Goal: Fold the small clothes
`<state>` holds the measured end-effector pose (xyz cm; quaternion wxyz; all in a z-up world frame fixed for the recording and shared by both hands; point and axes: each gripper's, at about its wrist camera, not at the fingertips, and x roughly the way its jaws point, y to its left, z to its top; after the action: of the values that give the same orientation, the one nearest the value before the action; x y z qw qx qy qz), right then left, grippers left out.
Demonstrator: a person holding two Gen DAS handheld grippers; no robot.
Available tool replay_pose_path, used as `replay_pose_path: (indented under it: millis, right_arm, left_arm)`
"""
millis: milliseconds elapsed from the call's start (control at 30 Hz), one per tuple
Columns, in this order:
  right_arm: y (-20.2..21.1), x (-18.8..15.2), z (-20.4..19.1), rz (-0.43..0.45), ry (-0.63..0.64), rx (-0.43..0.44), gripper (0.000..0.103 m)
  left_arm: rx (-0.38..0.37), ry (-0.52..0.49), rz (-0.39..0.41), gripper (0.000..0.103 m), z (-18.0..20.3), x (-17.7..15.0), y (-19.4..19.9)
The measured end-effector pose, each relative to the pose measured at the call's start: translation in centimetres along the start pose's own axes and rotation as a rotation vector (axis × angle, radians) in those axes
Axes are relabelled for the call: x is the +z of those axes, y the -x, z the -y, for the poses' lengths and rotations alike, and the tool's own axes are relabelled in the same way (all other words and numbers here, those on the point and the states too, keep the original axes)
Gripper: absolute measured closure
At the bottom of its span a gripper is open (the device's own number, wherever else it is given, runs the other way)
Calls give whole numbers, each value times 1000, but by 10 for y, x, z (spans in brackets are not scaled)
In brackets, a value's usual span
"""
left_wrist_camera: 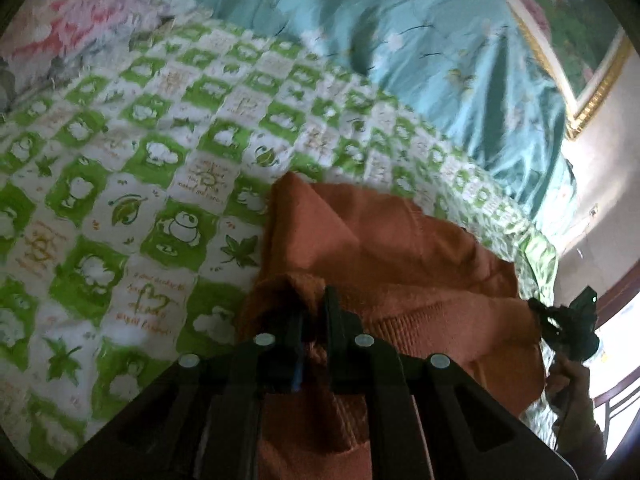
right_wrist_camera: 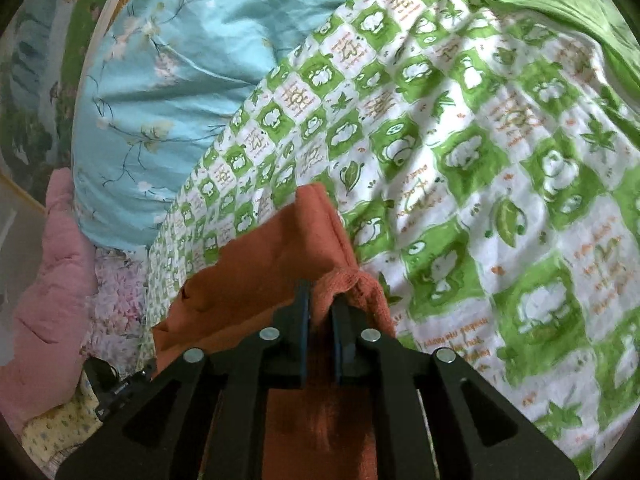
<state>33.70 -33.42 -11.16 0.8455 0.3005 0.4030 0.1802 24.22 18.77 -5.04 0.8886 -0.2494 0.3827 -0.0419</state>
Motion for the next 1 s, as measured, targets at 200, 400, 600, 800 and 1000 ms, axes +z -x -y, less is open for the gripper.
replay_pose_path:
  millis: [200, 400, 600, 800, 1000]
  right_arm:
    - [52, -18, -23, 81, 114, -24, 67]
    - [9, -67, -85, -196, 399, 62, 67]
    - [-49, -90, -100, -422, 554, 33, 69]
    - [-62, -33, -92, -241, 556, -142, 73]
    - [-60, 33, -79, -6, 381, -214, 73]
  left_arm:
    - [-77, -116, -26, 89, 39, -36, 44]
    - [-83, -302, -232, 89, 102, -73, 0]
    - [-37, -314, -304, 91, 101, -58, -38]
    - [139, -358, -195, 93, 92, 9, -61]
    - [221, -229, -59, 91, 68, 78, -78]
